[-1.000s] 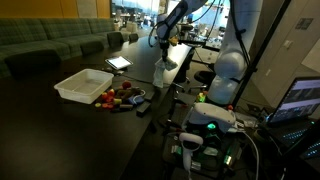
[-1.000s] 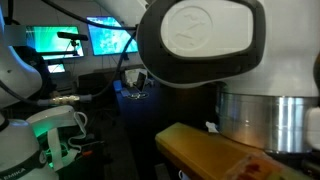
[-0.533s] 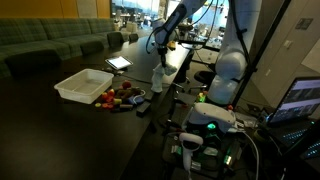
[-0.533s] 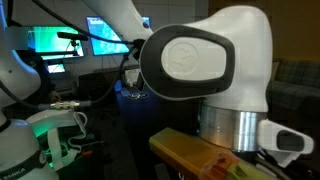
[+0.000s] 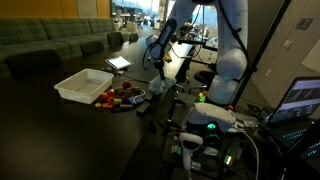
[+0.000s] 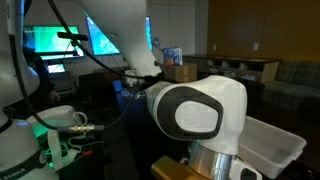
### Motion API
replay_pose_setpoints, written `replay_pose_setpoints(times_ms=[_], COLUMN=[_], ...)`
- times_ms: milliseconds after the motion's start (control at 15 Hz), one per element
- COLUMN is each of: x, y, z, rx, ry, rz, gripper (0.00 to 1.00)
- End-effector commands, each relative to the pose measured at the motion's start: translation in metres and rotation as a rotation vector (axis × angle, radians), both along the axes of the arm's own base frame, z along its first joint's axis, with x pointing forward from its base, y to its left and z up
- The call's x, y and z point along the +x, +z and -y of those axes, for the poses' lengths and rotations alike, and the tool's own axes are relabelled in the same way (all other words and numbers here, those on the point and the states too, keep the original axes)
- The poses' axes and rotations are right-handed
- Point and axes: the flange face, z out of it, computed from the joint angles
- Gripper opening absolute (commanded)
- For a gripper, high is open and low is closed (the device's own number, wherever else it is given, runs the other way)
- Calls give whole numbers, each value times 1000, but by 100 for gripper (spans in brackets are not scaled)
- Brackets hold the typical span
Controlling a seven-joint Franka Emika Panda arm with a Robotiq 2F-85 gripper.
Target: Pick up the cloth and sweep the items on the table, the put the cloth in the box
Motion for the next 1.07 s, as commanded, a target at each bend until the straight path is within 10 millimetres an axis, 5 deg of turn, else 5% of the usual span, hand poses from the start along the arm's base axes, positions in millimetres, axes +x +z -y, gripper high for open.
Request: replay_pose_setpoints(times_ms=[0, 600, 1000], x=[10, 24, 24], y=[-26, -84, -123], z=[8, 30, 11], rx=[3, 22, 73], ry=[27, -20, 27], rz=[-46, -73, -120], gripper=[8, 7, 7])
